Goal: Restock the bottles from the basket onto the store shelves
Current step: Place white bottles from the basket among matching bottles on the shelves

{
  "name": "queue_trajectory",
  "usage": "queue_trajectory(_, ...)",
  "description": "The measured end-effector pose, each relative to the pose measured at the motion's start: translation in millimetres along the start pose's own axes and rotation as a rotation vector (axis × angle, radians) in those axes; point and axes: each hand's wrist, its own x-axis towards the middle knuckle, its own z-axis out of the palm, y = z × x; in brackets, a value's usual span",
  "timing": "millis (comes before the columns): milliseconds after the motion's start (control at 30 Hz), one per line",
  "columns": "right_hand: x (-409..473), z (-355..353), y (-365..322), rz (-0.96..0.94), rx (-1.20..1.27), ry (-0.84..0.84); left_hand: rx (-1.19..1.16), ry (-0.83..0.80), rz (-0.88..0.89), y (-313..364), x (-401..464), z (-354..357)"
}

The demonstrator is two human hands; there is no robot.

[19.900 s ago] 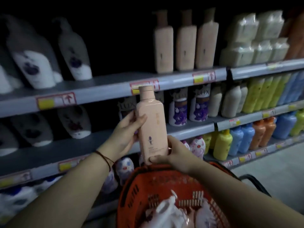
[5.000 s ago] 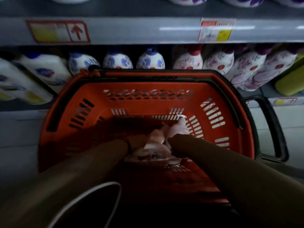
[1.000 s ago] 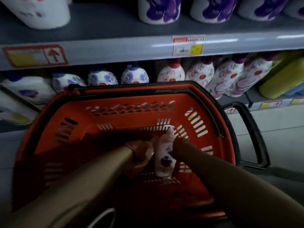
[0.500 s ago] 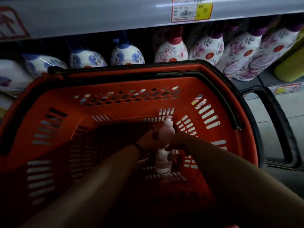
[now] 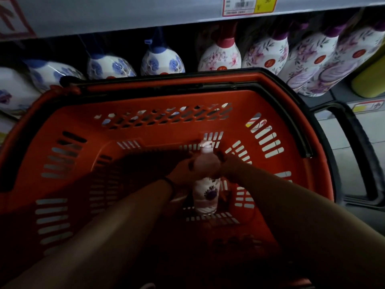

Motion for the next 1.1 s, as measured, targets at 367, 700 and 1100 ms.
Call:
queue_trajectory(367, -65.7, -0.3, -44.4, -0.238, 0.542, -0.067, -0.127, -0.089, 0.033, 86.0, -77.8, -86.0)
queue_trajectory(700, -225.0, -15.8, -173.4, -0.601, 0.628, 0.013, -0.1, 0.145, 0.328, 197.8, -257.9, -126.2)
queue_trajectory(1100, -393.9, -53.5, -333.7, -1.159, 0.194, 0.225, -0.27, 0.434, 0.762, 339.2, -388.1, -196.2)
